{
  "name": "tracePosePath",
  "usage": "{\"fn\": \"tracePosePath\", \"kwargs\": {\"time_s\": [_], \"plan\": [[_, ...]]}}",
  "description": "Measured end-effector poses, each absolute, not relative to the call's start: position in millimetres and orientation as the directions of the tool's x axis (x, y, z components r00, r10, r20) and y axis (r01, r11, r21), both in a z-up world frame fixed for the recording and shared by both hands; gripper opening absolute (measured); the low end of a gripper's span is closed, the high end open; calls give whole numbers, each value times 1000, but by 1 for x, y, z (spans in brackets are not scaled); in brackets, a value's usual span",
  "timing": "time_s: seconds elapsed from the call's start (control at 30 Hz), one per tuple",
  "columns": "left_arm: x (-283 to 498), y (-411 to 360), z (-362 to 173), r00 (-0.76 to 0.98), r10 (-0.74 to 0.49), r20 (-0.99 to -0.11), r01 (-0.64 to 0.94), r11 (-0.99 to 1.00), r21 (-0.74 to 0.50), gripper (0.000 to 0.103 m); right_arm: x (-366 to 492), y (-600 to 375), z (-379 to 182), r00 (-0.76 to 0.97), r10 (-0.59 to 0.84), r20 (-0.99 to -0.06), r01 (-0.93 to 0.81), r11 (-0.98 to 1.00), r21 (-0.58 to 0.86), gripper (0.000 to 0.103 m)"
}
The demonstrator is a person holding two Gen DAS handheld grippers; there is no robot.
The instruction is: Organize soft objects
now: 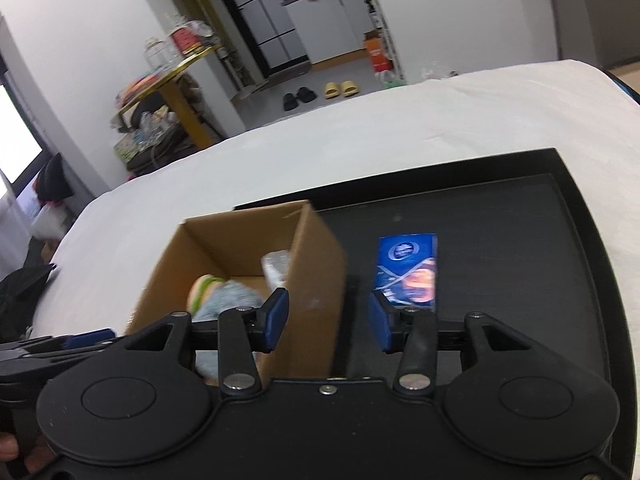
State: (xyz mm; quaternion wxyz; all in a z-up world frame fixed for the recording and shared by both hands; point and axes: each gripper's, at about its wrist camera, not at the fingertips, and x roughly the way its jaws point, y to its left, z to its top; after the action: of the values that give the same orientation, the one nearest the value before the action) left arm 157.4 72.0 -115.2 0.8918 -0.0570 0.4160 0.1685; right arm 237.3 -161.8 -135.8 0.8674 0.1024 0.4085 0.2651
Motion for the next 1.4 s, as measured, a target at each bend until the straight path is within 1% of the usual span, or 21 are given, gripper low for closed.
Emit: {"fn": "tracePosePath", "kwargs": {"time_s": [0.1, 0.13, 0.2, 0.33, 0.4, 0.47, 0.57, 0.8, 1.0, 1.03, 1.07, 1.1, 1.4], "plan": [[163, 68, -118, 592, 269, -760, -347, 936, 61, 58, 243, -168, -143, 534, 534, -655, -354, 845, 400, 46], [165, 66, -119, 590, 273, -760, -345, 936, 68, 58, 245, -169, -145, 536, 531, -656, -349, 847, 400, 47], [169, 64, -122, 587, 281, -759, -343, 936, 81, 59, 250, -172, -151, 542, 519, -661, -333, 854, 398, 53], [175, 62, -126, 578, 290, -763, -344, 934, 94, 59, 261, -173, -166, 535, 498, -682, -299, 867, 398, 55], [178, 62, -127, 578, 293, -762, -345, 933, 98, 60, 266, -174, -174, 528, 491, -693, -285, 871, 400, 61], [181, 62, -128, 577, 294, -762, -342, 934, 102, 61, 270, -173, -179, 524, 483, -701, -278, 875, 396, 65], [184, 63, -132, 575, 293, -764, -338, 936, 104, 62, 274, -172, -184, 515, 483, -708, -273, 875, 399, 66], [193, 70, -138, 566, 284, -774, -345, 934, 91, 63, 284, -165, -197, 502, 464, -730, -262, 886, 383, 66], [199, 75, -134, 569, 283, -772, -337, 937, 95, 63, 287, -153, -206, 505, 440, -742, -283, 897, 339, 66], [198, 75, -134, 569, 284, -772, -337, 937, 96, 63, 286, -152, -206, 513, 434, -741, -296, 899, 322, 65], [197, 76, -135, 568, 282, -774, -336, 937, 95, 63, 285, -150, -206, 520, 419, -744, -309, 905, 293, 60], [196, 77, -136, 566, 279, -775, -337, 937, 91, 63, 283, -148, -206, 527, 404, -747, -319, 909, 267, 52], [180, 83, -134, 566, 251, -785, -356, 934, 42, 63, 264, -159, -199, 508, 366, -780, -302, 924, 236, 50]]}}
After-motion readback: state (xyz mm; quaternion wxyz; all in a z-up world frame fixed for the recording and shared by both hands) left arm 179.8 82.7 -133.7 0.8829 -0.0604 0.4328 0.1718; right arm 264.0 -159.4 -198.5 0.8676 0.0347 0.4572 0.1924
